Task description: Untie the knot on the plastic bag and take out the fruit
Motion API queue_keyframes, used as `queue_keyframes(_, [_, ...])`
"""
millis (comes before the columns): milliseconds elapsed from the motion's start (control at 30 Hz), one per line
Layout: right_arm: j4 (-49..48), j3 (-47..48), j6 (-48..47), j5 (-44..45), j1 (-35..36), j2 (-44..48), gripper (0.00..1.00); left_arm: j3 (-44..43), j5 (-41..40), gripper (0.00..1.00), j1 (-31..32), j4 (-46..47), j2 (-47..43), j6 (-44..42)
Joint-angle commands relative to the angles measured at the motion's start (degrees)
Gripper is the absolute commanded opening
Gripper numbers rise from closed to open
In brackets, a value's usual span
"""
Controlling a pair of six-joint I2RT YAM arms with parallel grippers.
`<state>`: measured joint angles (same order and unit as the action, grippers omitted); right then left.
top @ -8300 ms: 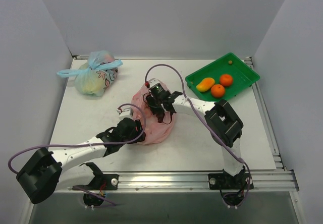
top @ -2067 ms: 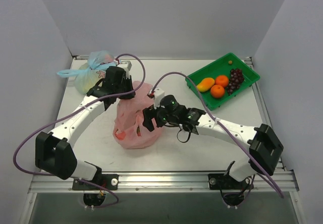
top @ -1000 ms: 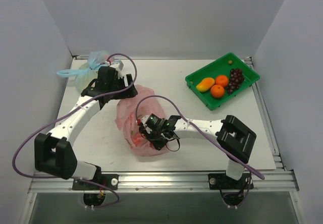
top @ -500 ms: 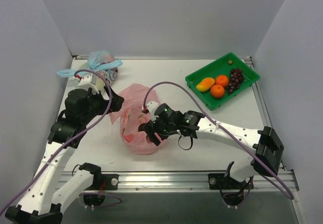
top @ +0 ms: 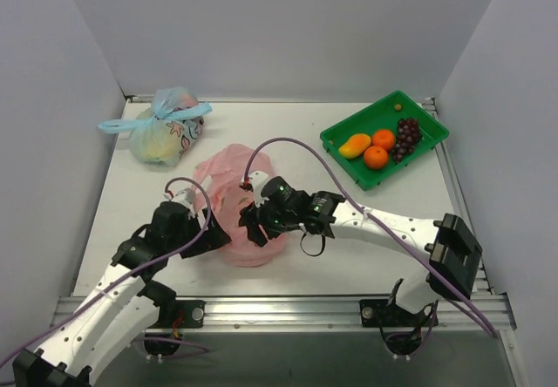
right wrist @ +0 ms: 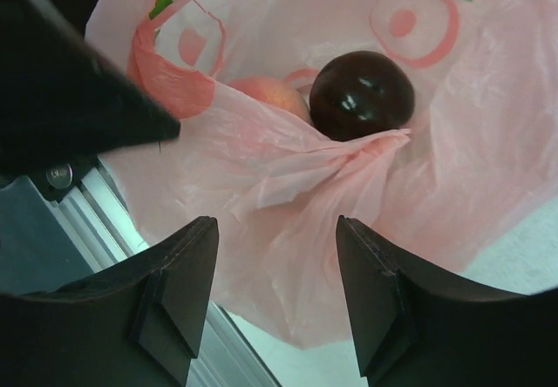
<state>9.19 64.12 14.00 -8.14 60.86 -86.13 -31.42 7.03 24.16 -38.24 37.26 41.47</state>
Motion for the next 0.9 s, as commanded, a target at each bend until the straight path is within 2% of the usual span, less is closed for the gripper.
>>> queue_keyframes(0, [-3.6, -1.9, 3.3, -3.6, 0.1, -3.2, 0.56, 3.1, -2.3, 0.91, 7.1, 5.0, -1.0, 8.6])
queue_keyframes(67, [-3.7, -2.9, 4.2, -4.7, 0.0, -4.4, 0.52, 5.7, -4.6, 0.88, 12.6, 6.9, 0.3, 12.0])
queue_keyframes(133, [-3.9, -4.5, 5.6, -5.1, -0.1, -6.0, 0.42, 7.2, -6.6, 0.82, 15.4, 9.7, 3.0, 14.3])
queue_keyframes(167, [-4.2, -5.1, 6.1, -5.2, -0.4, -6.8, 0.34, 8.4, -6.6, 0.77, 17.6, 11.2, 4.0, 14.9])
queue_keyframes(233, [-4.4, -6.8, 7.6, -5.5, -1.1, -7.6, 0.27, 9.7, -8.9, 0.63, 18.7, 13.2, 6.2, 16.4])
queue_keyframes(267, [-4.4, -7.2, 8.2, -5.7, -2.1, -8.3, 0.20, 11.2, -9.0, 0.59, 19.0, 15.2, 7.3, 16.7])
queue_keyframes(300, [-4.4, -7.9, 9.2, -5.8, -2.8, -8.7, 0.18, 11.9, -9.0, 0.48, 19.1, 16.3, 7.7, 17.2])
queue_keyframes(400, [-5.0, -9.8, 10.6, -6.3, -5.4, -8.9, 0.13, 14.4, -10.3, 0.39, 19.2, 19.7, 8.8, 17.8])
queue_keyframes(533, [-4.0, -10.2, 8.3, -5.2, -5.8, -5.8, 0.13, 15.6, -12.4, 0.24, 19.3, 22.1, 10.2, 17.5])
queue_keyframes(733, [-1.0, -6.6, 5.3, -3.0, -3.8, 1.0, 0.28, 14.6, -12.1, 0.23, 19.2, 26.5, 15.3, 15.7])
queue_keyframes(867, [-1.4, -3.0, 3.8, -2.9, -3.6, 2.9, 0.46, 13.3, -13.3, 0.23, 19.3, 27.1, 18.1, 14.3])
